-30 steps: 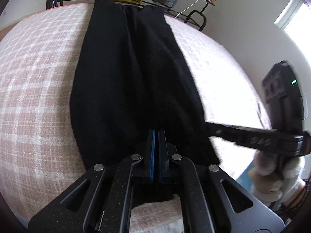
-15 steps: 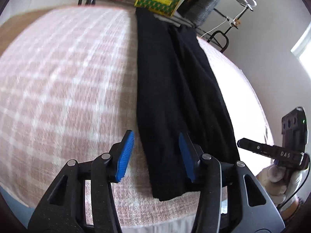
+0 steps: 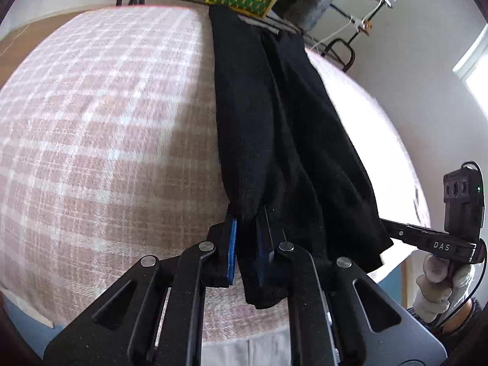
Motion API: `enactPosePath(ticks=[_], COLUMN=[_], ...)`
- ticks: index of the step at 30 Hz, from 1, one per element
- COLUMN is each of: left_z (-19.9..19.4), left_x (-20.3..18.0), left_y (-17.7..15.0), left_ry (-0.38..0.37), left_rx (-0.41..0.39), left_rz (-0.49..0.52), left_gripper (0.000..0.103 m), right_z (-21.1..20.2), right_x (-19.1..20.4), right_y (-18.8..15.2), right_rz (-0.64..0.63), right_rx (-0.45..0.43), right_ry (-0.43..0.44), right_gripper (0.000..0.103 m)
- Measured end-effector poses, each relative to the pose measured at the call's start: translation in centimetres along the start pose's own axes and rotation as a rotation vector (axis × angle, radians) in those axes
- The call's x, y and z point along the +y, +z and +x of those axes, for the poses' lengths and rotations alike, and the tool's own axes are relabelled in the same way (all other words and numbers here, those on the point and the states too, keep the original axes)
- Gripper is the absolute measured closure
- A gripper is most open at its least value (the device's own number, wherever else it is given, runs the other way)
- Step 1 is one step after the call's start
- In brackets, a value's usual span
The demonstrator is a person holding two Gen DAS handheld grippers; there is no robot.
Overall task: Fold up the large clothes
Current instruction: 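Grip and straighten the folded strip's edge with the right tool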
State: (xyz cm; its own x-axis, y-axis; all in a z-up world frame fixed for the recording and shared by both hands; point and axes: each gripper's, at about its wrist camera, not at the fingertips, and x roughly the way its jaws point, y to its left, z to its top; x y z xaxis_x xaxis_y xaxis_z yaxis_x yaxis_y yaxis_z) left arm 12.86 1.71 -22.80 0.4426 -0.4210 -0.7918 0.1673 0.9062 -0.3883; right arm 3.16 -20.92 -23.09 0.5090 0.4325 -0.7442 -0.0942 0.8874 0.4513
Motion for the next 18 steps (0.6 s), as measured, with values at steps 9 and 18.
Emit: enactPosePath(ticks=[9, 18], left_z=[-3.8, -0.4], left_x=[-2.9, -7.5], left_y=[-0.5, 0.1], left_ry=[0.116, -0.103], left_rx=[-0.165, -0.102], left_rz=[0.116, 0.188], left_gripper=[0.089, 0.089], right_z=[0.4, 2.9], right_x=[0.7, -3.7], right_y=[0.9, 9.3], right_rz=[-0.117, 0.111], right_rx=[0.032, -0.079], right_ry=[0.033, 0.051], right_gripper=[0.071, 0.067])
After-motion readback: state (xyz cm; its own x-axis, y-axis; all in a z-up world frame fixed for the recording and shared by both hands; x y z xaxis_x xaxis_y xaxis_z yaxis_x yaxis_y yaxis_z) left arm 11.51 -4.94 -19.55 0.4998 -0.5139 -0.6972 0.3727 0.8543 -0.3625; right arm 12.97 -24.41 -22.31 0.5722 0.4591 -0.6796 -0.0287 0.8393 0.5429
